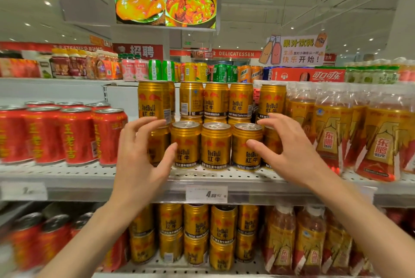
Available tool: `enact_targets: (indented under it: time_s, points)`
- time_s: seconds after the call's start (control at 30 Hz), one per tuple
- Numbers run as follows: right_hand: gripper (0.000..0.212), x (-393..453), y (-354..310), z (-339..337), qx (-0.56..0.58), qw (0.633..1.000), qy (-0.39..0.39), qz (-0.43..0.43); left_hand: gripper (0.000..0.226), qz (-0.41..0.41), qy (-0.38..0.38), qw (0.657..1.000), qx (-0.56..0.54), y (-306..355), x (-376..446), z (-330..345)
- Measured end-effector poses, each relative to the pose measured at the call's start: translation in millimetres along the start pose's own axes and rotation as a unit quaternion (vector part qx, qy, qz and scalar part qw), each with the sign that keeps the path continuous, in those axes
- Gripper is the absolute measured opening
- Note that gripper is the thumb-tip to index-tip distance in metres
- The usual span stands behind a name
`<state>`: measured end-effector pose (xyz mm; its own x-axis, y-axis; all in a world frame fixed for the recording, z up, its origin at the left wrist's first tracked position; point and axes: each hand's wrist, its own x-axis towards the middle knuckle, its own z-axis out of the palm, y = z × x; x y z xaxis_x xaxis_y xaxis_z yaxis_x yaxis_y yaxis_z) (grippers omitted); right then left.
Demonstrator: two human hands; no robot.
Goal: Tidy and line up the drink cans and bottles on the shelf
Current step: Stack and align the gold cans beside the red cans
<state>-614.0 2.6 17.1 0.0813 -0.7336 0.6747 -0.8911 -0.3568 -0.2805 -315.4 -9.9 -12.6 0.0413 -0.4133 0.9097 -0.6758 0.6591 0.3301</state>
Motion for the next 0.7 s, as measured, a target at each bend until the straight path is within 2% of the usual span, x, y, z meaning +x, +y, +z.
enact_targets:
  time_s: [0.1,0.23,0.3,0.43,0.53,0.7]
  points:
    - [0.076,-1,-3,10,-0.012,0.999,0.033,-0.005,0.070,-0.061,0.024,0.998,0.016,-13,-11,-11]
    - [0.082,-4,-6,20,-0.043,0.998,0.053,-0.008,0.105,-0.202,-0.103,0.970,-0.084,-21,-6,-18]
    - [0.080,-5,-7,21,-0.052,0.997,0.051,-0.013,0.114,-0.232,-0.155,0.956,-0.085,-25,4,-17]
    - [0.078,-5,-4,22,-0.056,0.997,0.048,-0.013,0.099,-0.226,-0.193,0.952,-0.066,-30,17,-18]
    - [0.075,-5,-2,24,-0.058,0.996,0.058,-0.023,0.092,-0.199,-0.189,0.960,-0.054,-31,16,-19]
    - [0.072,-3,0,27,-0.049,0.996,0.065,-0.024,0.092,-0.200,-0.167,0.965,-0.035,-33,14,-13]
